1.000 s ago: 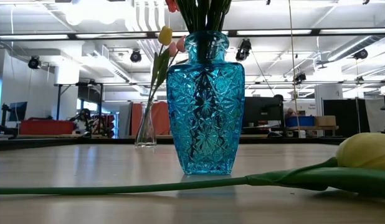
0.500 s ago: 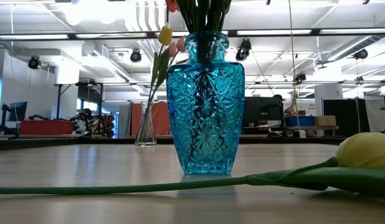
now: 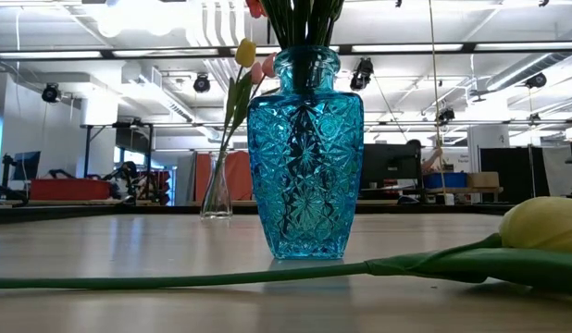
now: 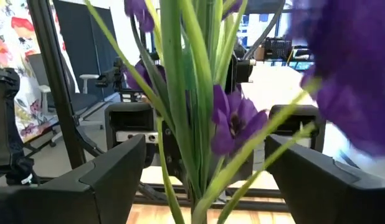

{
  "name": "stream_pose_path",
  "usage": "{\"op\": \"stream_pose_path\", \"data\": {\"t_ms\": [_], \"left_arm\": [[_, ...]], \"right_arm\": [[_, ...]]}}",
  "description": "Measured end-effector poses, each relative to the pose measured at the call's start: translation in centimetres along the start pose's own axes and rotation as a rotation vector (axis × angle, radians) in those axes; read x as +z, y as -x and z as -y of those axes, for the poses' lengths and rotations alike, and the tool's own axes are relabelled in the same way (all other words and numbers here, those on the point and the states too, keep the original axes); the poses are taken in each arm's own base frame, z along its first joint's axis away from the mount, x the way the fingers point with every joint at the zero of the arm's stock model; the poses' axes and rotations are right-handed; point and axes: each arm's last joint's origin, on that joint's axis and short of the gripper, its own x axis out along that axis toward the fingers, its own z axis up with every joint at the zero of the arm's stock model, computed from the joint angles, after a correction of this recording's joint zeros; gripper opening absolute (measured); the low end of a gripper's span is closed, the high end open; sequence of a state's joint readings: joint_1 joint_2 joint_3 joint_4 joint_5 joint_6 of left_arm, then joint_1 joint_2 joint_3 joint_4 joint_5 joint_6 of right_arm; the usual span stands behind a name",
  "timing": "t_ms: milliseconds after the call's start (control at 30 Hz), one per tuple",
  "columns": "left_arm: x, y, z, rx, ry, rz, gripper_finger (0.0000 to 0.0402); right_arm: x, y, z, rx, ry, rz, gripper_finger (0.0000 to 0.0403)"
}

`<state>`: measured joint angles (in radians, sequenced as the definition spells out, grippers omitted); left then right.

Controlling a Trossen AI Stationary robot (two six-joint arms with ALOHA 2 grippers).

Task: Sort flowers into vase by color
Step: Put the violet flowers into the blue vase

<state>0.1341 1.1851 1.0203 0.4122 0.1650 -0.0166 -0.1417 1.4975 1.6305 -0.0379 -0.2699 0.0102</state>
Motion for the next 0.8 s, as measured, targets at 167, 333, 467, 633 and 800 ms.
{"op": "stream_pose_path", "data": {"t_ms": [167, 333, 467, 633, 800], "left_arm": [[0.1, -0.1, 0.0, 0.0, -0.003, 0.015, 0.0], [-0.6, -0.8, -0.1, -0.001, -0.003, 0.019, 0.0], [-0.8, -1.0, -0.2, 0.006, 0.019, 0.018, 0.0001], [-0.6, -0.7, -0.1, 0.023, 0.025, 0.012, 0.0029], [0.1, 0.1, 0.0, 0.023, 0.021, 0.001, 0.0096]], "right_arm": [[0.3, 0.0, 0.0, 0.0, -0.016, 0.003, 0.0258], [0.0, -0.8, 0.2, -0.001, -0.031, -0.029, 0.0167], [0.2, -1.0, 0.3, -0.002, -0.015, -0.052, 0.0077], [0.7, -0.8, 0.0, 0.009, -0.004, -0.058, 0.0017], [2.1, 0.9, -0.9, 0.034, 0.028, -0.03, 0.0011]]}}
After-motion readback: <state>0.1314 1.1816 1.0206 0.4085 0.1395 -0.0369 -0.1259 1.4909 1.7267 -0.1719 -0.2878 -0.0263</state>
